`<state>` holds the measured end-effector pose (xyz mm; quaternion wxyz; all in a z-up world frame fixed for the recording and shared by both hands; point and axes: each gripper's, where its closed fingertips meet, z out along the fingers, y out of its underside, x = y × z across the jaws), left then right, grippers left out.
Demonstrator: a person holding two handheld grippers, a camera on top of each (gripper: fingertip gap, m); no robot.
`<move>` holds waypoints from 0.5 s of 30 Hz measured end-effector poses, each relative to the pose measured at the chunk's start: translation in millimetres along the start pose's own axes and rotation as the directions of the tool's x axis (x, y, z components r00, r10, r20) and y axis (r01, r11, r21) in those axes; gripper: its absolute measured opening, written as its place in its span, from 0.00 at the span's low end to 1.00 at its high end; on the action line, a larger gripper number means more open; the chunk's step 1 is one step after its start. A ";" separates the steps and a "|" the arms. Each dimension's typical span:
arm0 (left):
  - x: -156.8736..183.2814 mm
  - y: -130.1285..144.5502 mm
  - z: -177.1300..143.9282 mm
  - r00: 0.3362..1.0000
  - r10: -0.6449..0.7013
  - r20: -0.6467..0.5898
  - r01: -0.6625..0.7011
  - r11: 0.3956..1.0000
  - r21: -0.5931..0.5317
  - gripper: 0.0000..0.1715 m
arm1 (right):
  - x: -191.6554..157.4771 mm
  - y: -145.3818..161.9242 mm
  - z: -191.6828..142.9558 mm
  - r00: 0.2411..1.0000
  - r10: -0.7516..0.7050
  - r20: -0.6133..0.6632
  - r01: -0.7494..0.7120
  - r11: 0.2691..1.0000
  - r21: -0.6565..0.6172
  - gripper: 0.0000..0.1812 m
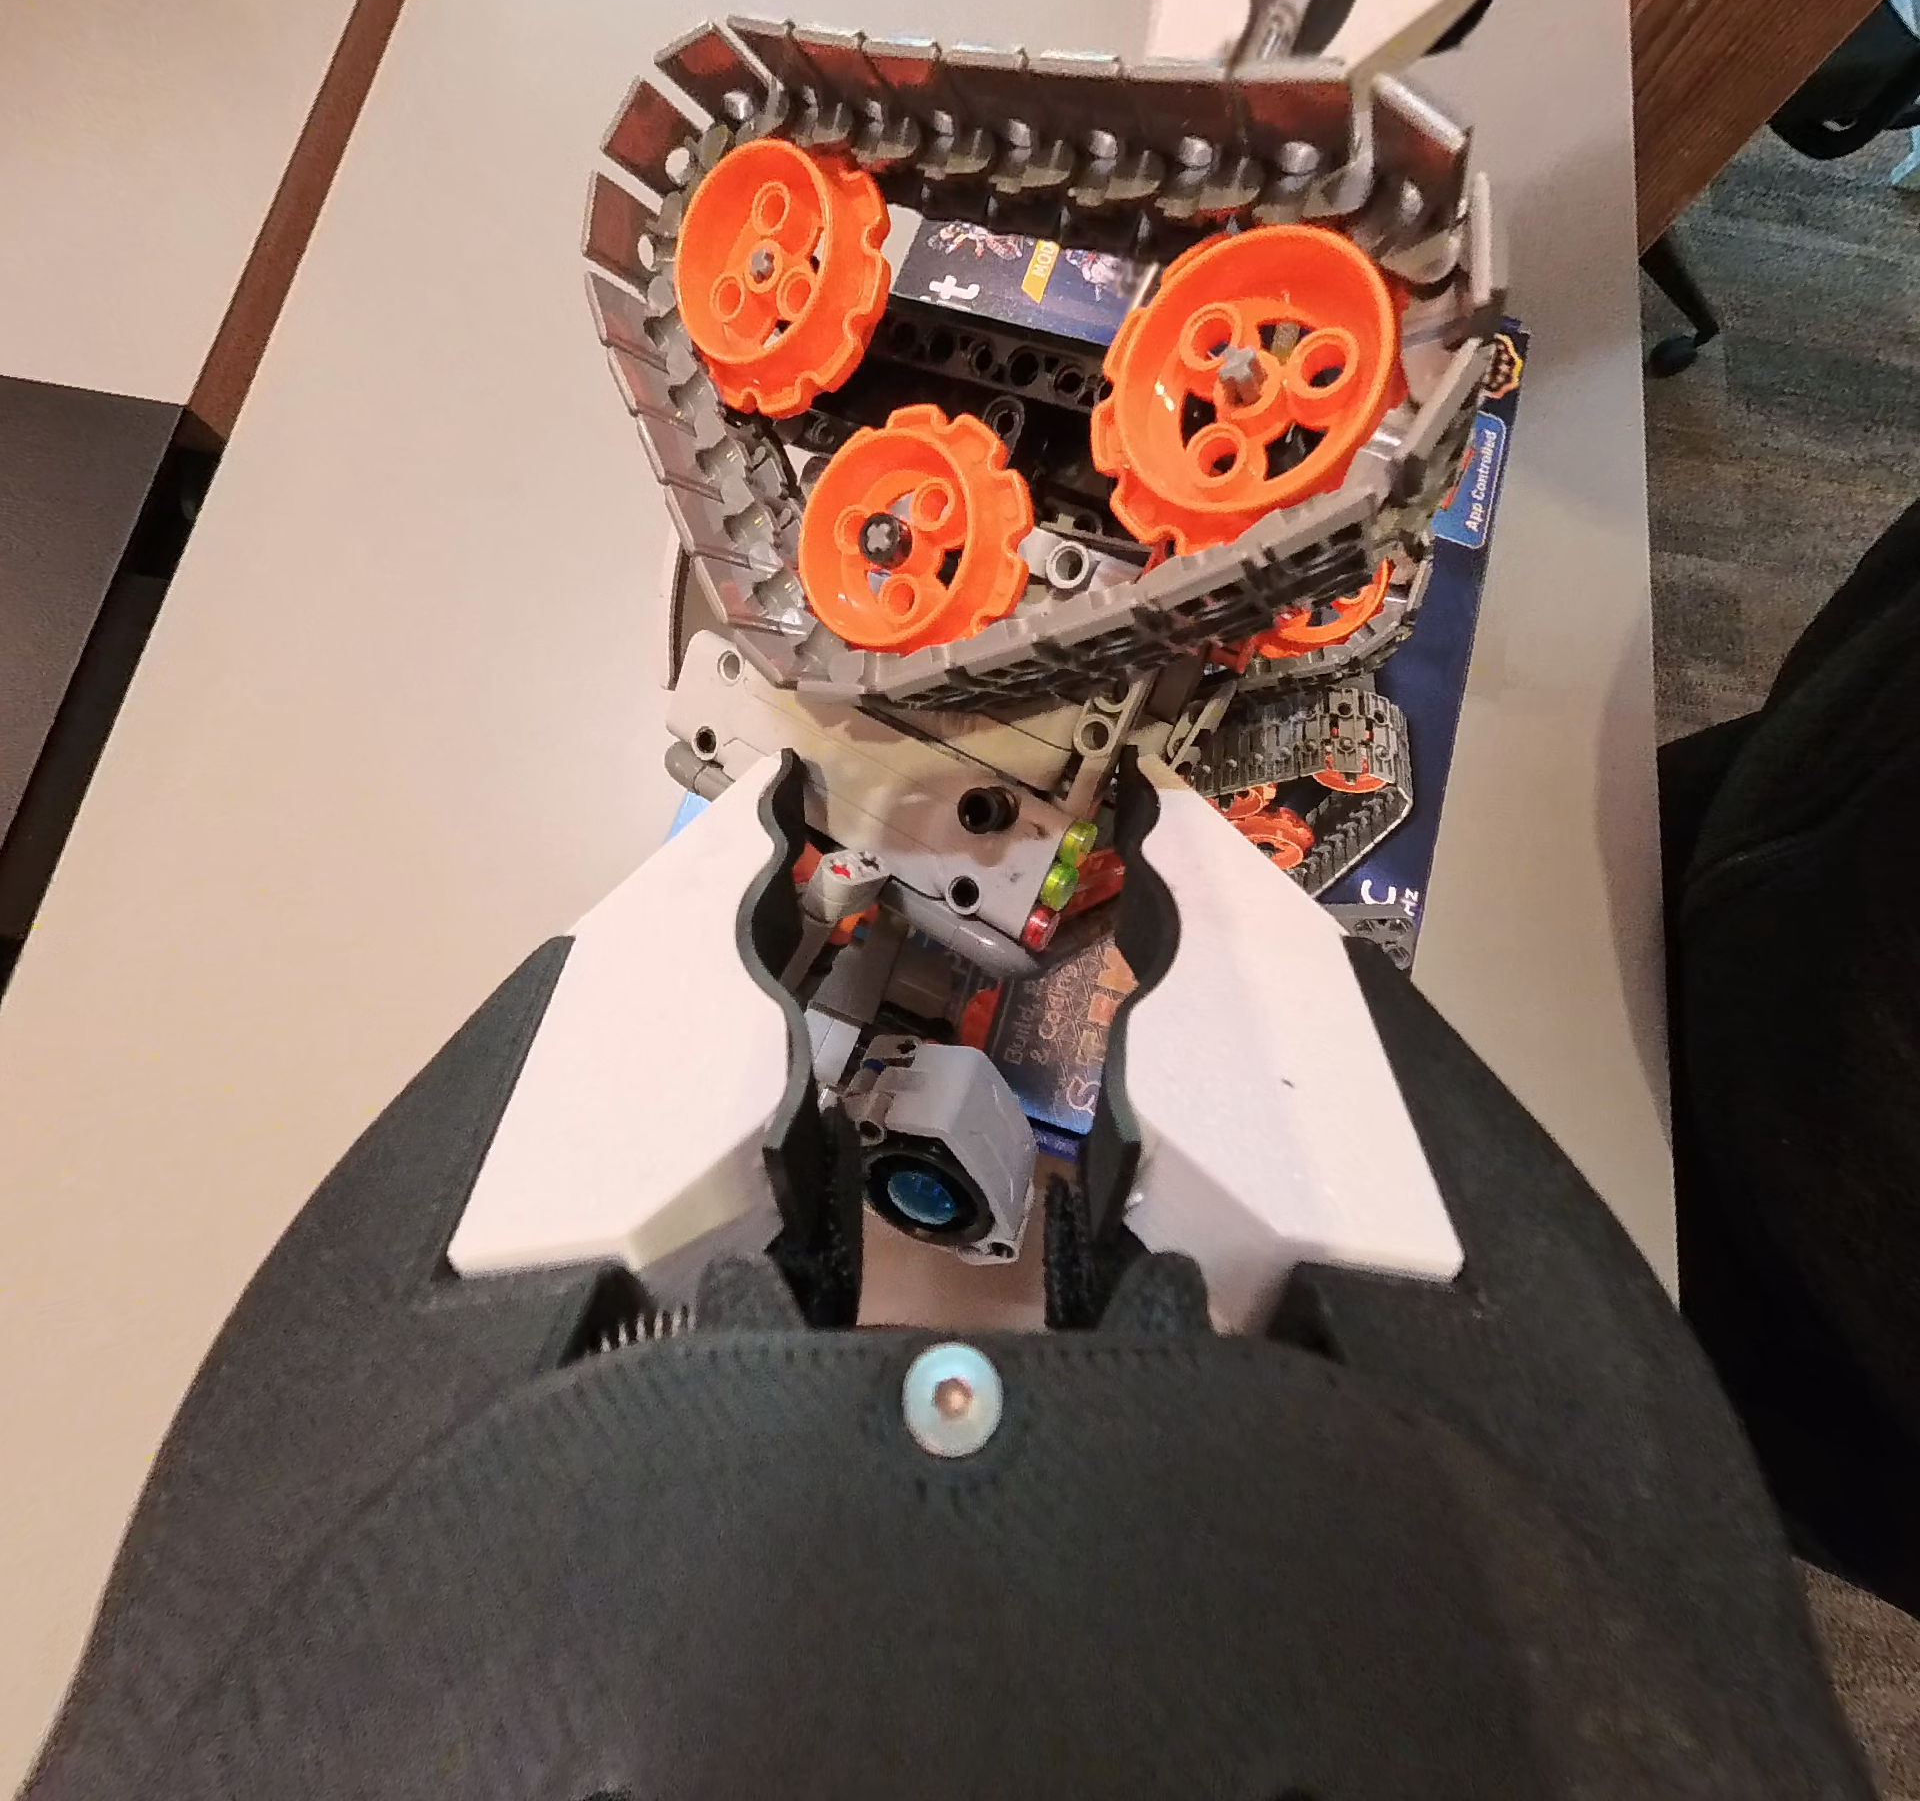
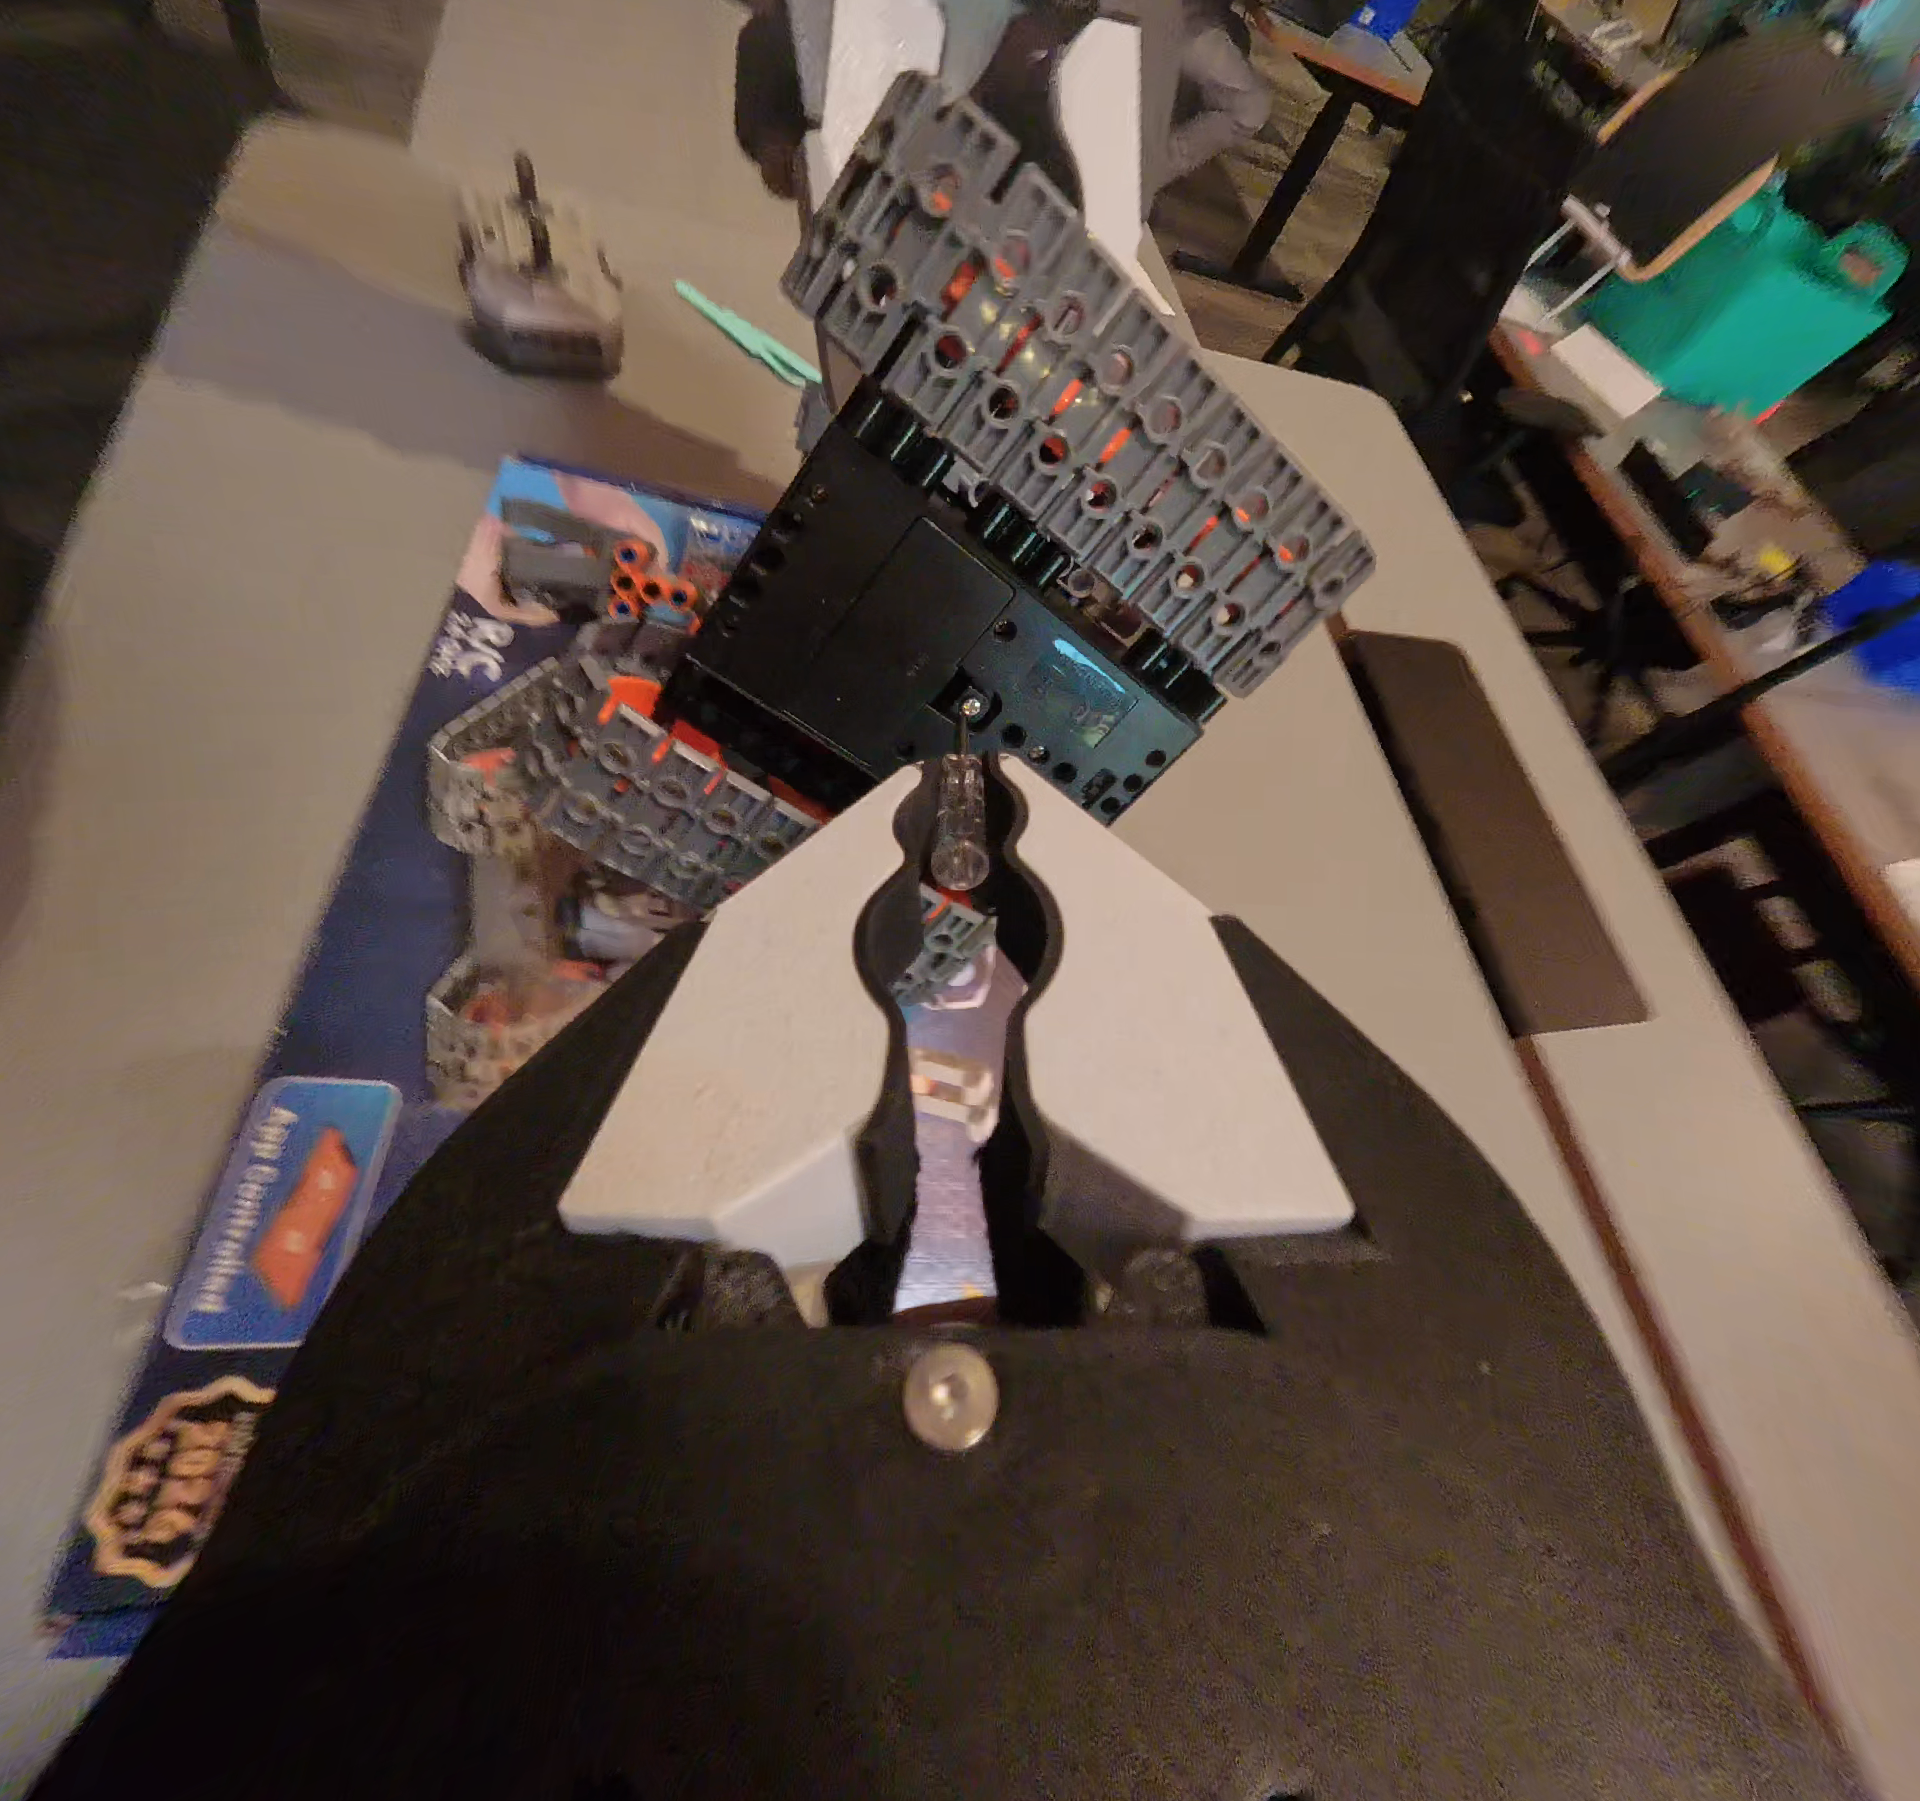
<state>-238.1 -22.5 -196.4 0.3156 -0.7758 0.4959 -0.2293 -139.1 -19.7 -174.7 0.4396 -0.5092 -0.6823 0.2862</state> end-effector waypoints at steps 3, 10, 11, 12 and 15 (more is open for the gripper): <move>0.1 0.2 0.2 1.000 0.001 0.000 -0.001 1.000 -0.002 0.34 | -0.9 -4.6 2.5 0.994 -0.113 0.000 0.113 0.994 -0.002 0.02; 0.6 1.4 -0.6 1.000 -0.002 0.003 0.002 1.000 -0.001 0.34 | -0.4 0.4 6.7 0.982 -0.191 0.005 0.191 0.981 -0.030 0.02; 0.5 1.8 -0.7 1.000 -0.003 0.004 0.003 1.000 -0.002 0.34 | -0.4 0.4 7.4 0.980 -0.200 0.002 0.200 0.979 -0.031 0.03; 0.3 2.2 -1.0 1.000 -0.004 0.004 0.004 1.000 -0.001 0.34 | -0.2 0.3 7.7 0.980 -0.201 0.001 0.201 0.979 -0.033 0.02; 0.6 2.1 -1.1 1.000 -0.003 0.004 0.003 1.000 -0.001 0.34 | 1.3 -1.2 7.3 0.981 -0.195 -0.002 0.194 0.981 -0.024 0.03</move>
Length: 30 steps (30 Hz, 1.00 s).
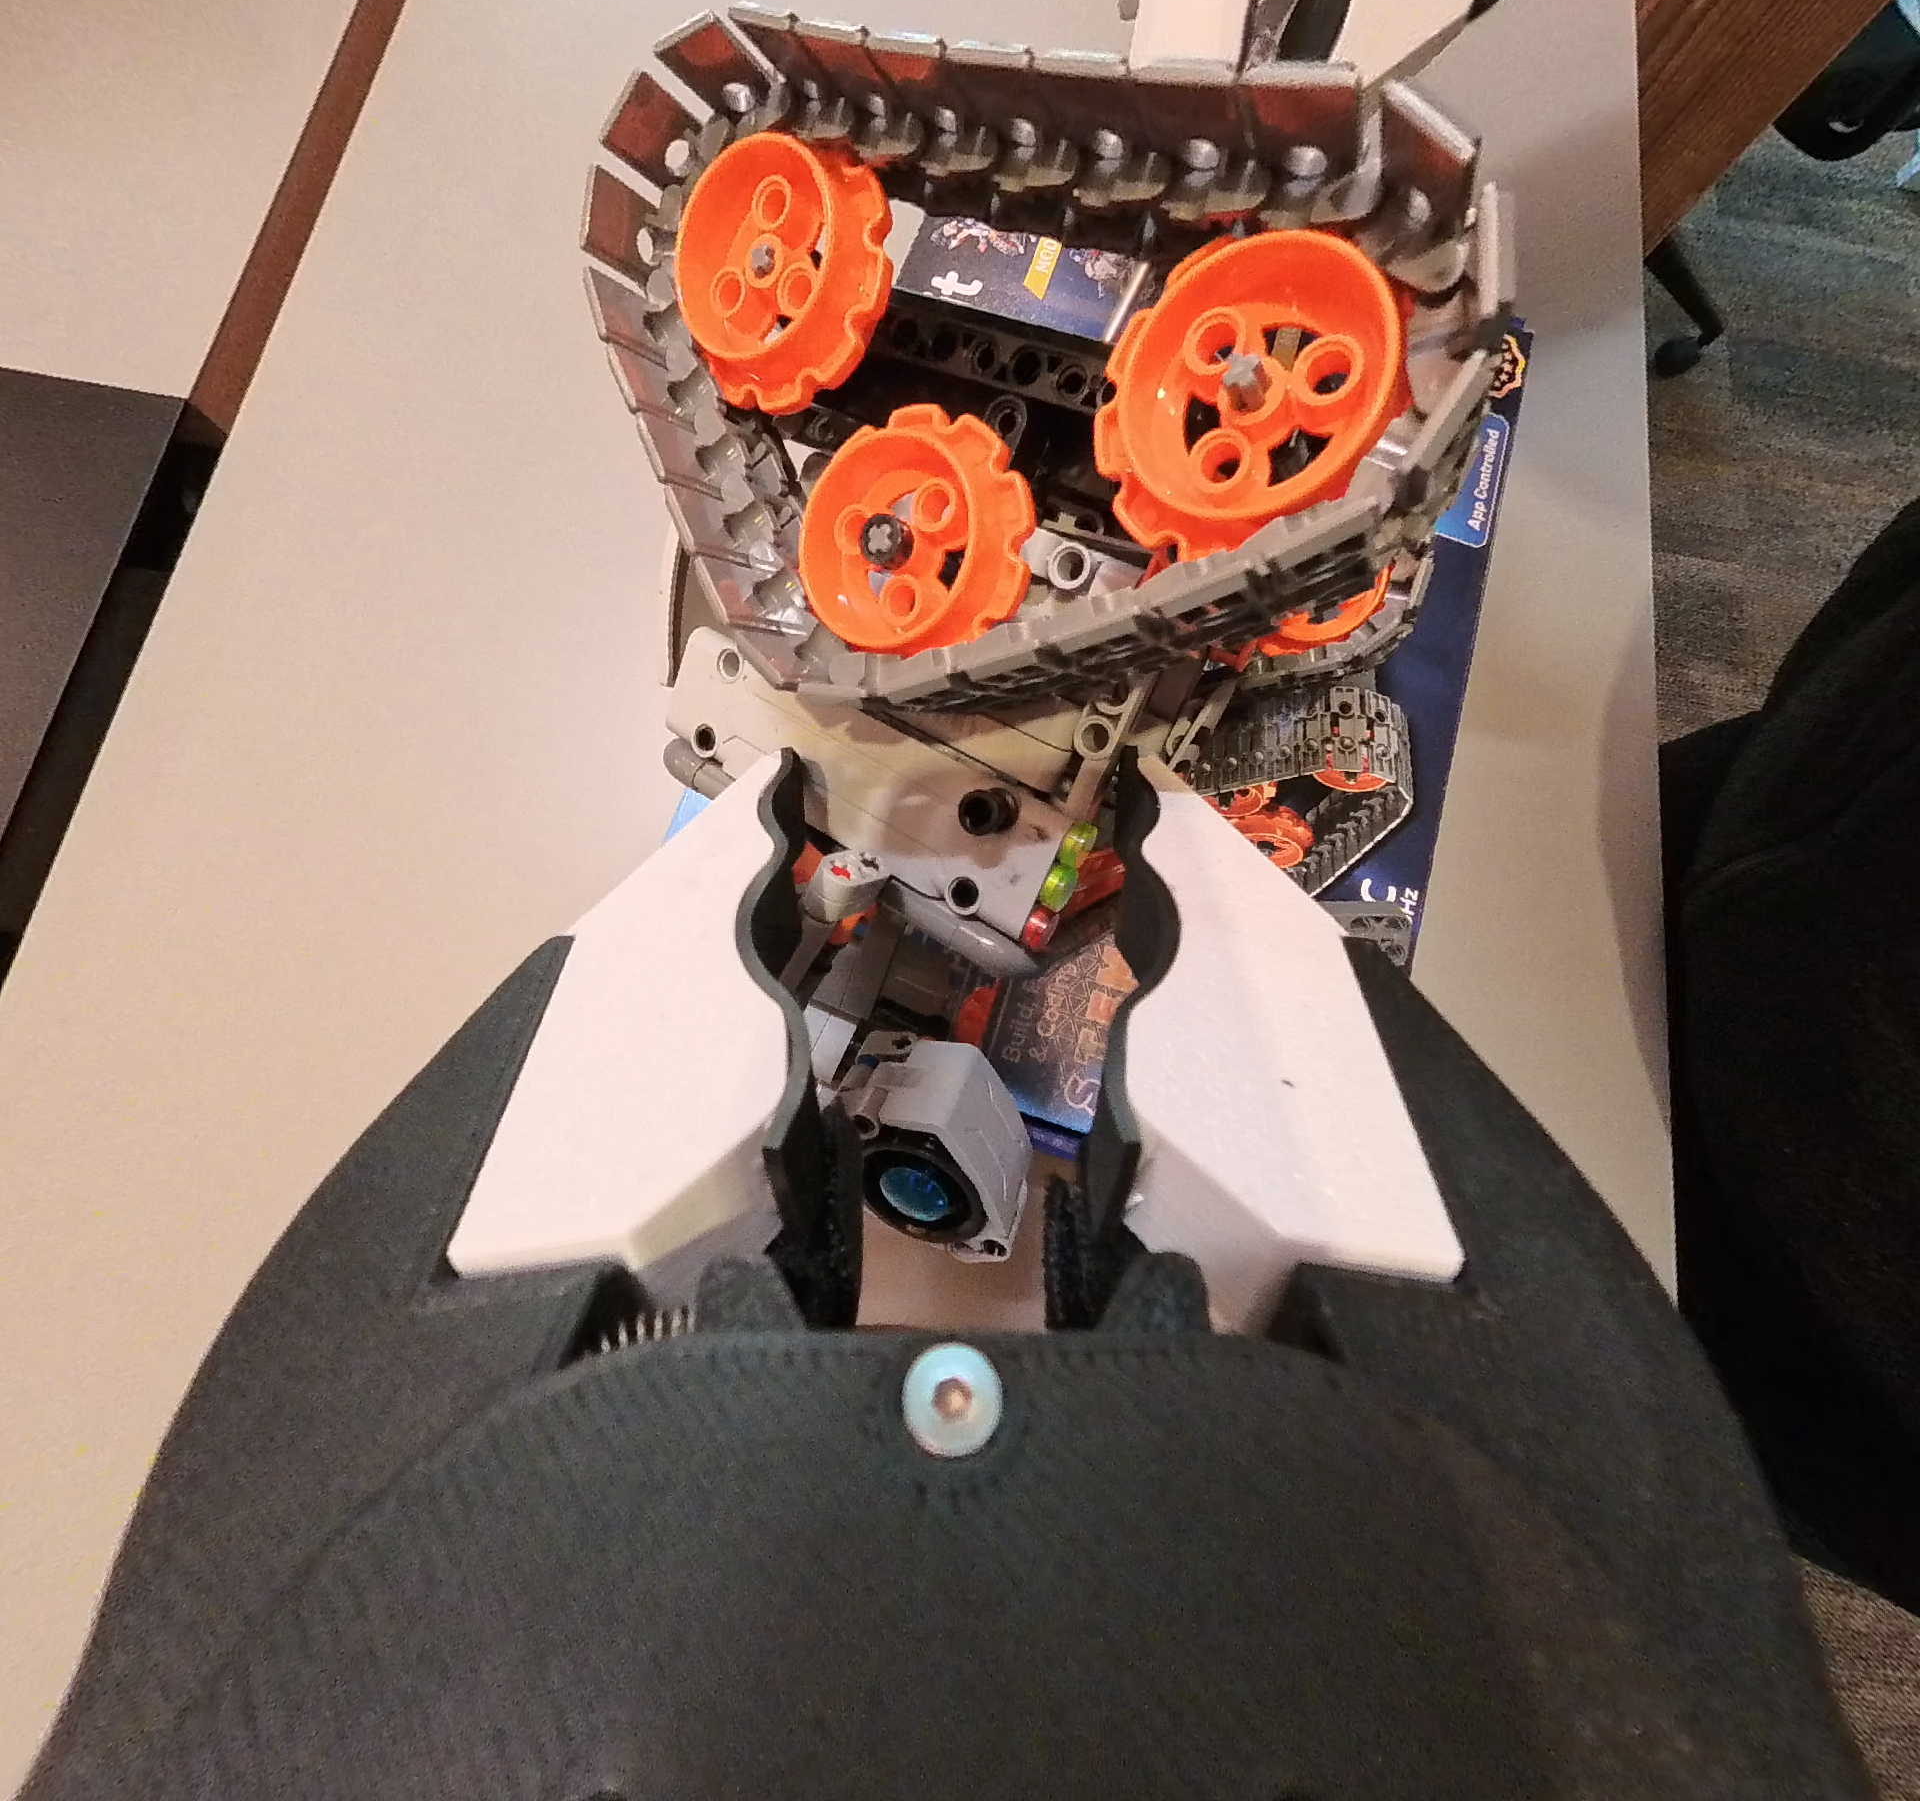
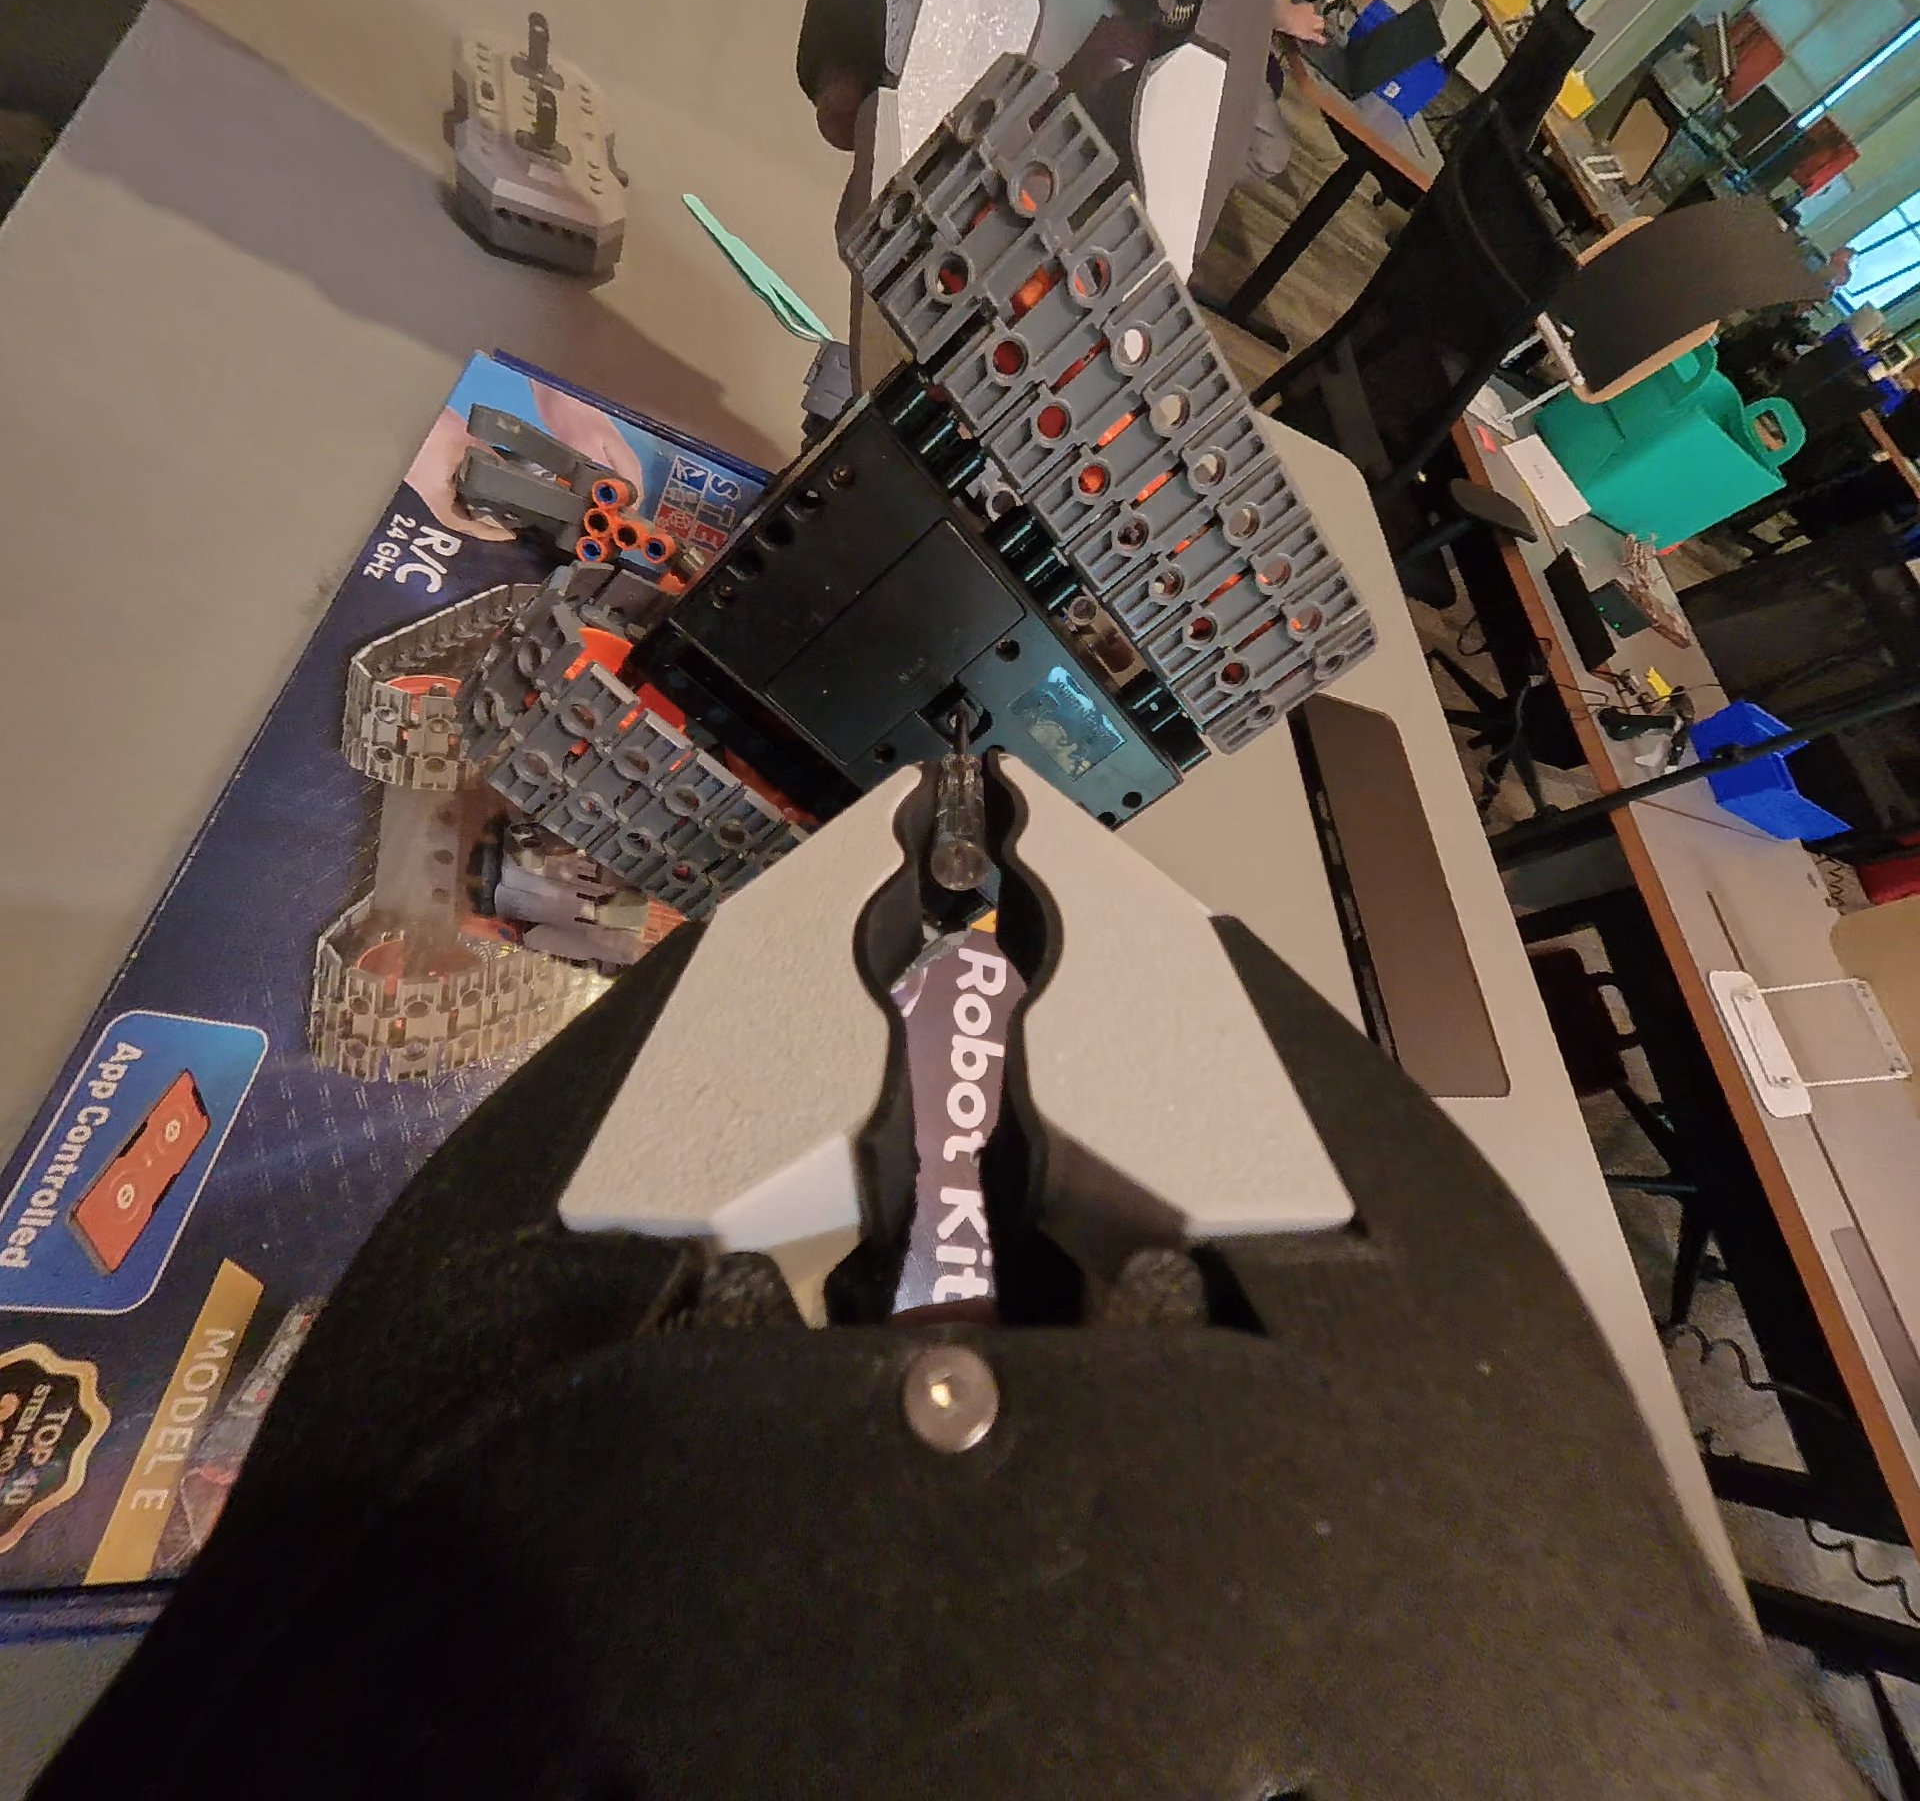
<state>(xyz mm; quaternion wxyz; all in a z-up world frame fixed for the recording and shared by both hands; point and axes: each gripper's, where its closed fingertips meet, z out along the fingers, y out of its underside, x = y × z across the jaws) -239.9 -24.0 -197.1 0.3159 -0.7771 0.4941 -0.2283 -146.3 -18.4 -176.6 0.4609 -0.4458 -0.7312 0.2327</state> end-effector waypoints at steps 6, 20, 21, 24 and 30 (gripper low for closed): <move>-0.2 -0.3 -0.1 1.000 0.000 -0.002 0.000 1.000 -0.003 0.34 | -0.2 0.1 -0.2 1.000 -0.010 0.004 0.010 1.000 -0.001 0.03; 0.1 -0.5 -0.5 1.000 -0.001 -0.002 0.001 1.000 0.000 0.34 | -0.6 4.0 -1.0 0.999 -0.032 -0.008 0.032 0.999 -0.010 0.03; 0.1 -0.2 -0.6 1.000 -0.001 -0.002 0.001 1.000 0.000 0.34 | -0.9 4.2 -0.9 0.999 -0.033 -0.006 0.033 0.999 -0.010 0.03; 0.0 0.2 -0.8 1.000 -0.001 -0.003 0.001 1.000 0.000 0.34 | -1.3 3.7 -0.6 0.999 -0.040 -0.001 0.040 0.999 -0.009 0.03; 0.3 0.3 -1.1 1.000 -0.001 -0.004 0.001 1.000 -0.001 0.34 | -0.5 3.5 -0.8 0.998 -0.059 0.000 0.059 0.998 -0.014 0.03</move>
